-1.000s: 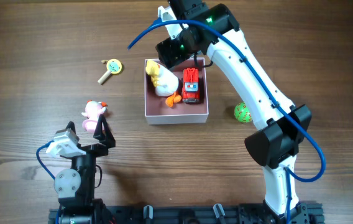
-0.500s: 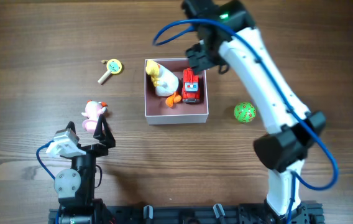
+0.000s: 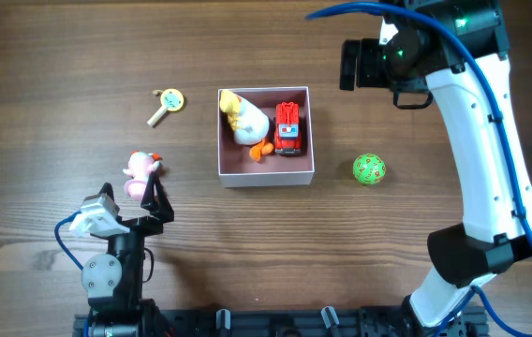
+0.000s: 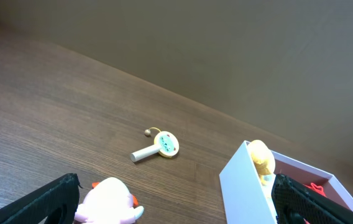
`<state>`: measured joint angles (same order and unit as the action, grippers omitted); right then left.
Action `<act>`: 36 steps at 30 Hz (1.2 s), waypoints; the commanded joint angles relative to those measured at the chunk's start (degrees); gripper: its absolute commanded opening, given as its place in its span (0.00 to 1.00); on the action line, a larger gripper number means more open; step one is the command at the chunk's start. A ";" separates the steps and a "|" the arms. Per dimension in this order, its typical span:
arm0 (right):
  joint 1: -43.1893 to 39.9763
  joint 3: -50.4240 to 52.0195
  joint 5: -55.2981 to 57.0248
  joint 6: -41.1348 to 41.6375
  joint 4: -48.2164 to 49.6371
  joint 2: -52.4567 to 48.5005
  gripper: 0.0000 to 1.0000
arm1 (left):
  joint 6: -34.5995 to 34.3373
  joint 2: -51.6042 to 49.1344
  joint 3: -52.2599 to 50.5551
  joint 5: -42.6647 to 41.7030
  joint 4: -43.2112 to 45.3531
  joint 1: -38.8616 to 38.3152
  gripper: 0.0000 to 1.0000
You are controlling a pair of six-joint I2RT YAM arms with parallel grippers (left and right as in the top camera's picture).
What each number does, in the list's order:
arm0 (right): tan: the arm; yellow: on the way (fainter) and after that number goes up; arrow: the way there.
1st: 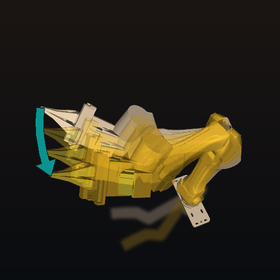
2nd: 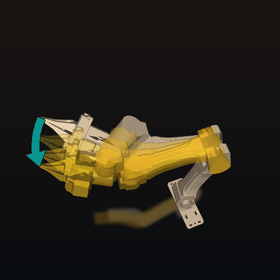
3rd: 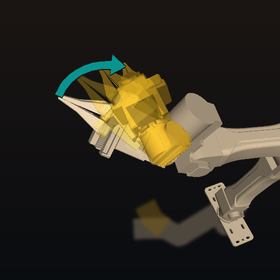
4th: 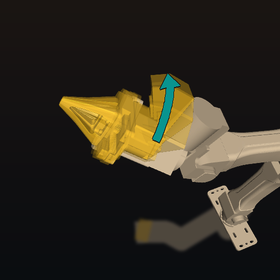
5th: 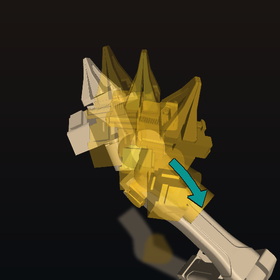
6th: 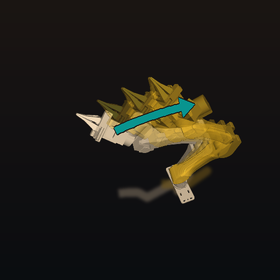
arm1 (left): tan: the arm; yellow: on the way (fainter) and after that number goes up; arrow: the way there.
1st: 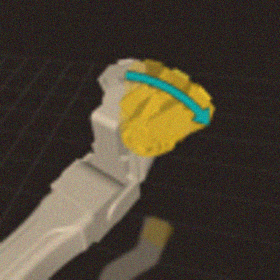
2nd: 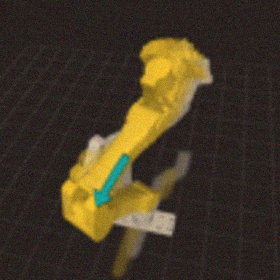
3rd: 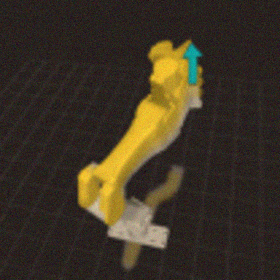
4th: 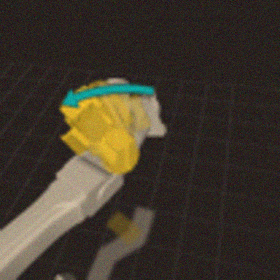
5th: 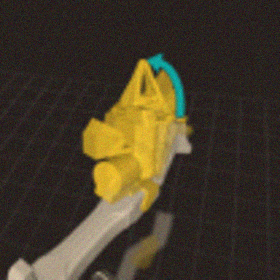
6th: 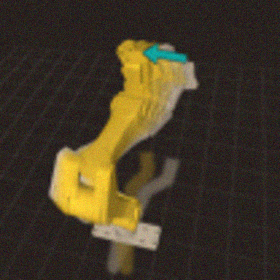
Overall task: Pack container
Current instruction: 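Raise the right gripper and move it toward the green ball, then lower the right gripper around the green numbered ball and close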
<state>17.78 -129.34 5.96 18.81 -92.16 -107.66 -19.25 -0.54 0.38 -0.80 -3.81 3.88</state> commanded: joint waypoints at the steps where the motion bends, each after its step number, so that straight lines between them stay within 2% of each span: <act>1: -0.02 5.25 -2.80 -0.81 0.17 -0.13 1.00 | -0.46 0.15 -0.04 -0.70 -0.46 0.35 1.00; 5: -1.18 9.86 -0.55 -0.76 0.00 -0.11 1.00 | -0.46 0.15 -0.04 -0.70 -0.46 0.35 1.00; 14: -6.19 17.64 -6.47 -0.11 0.02 -0.13 1.00 | -0.46 0.15 -0.04 -0.70 -0.46 0.35 1.00; 20: -6.19 25.57 -0.13 9.68 0.72 -0.13 1.00 | -0.46 0.15 -0.04 -0.70 -0.46 0.35 1.00; 22: -6.19 27.69 -0.46 10.21 2.32 -0.13 1.00 | -0.46 0.15 -0.04 -0.70 -0.46 0.35 1.00; 26: -6.16 32.63 -2.82 9.62 5.22 -0.13 1.00 | -0.46 0.15 -0.04 -0.70 -0.46 0.35 1.00; 28: -6.19 36.85 -3.32 6.93 8.52 -0.13 1.00 | -0.46 0.15 -0.04 -0.70 -0.46 0.35 1.00; 32: -6.29 45.09 -12.22 -3.08 18.45 -0.13 1.00 | -0.46 0.15 -0.04 -0.70 -0.46 0.35 1.00; 36: -6.29 48.37 -14.10 -4.26 24.74 -0.13 1.00 | -0.46 0.15 -0.04 -0.70 -0.46 0.35 1.00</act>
<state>11.42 -82.63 -4.16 18.09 -70.61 -107.79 -19.22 -0.54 0.38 -0.80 -3.84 3.88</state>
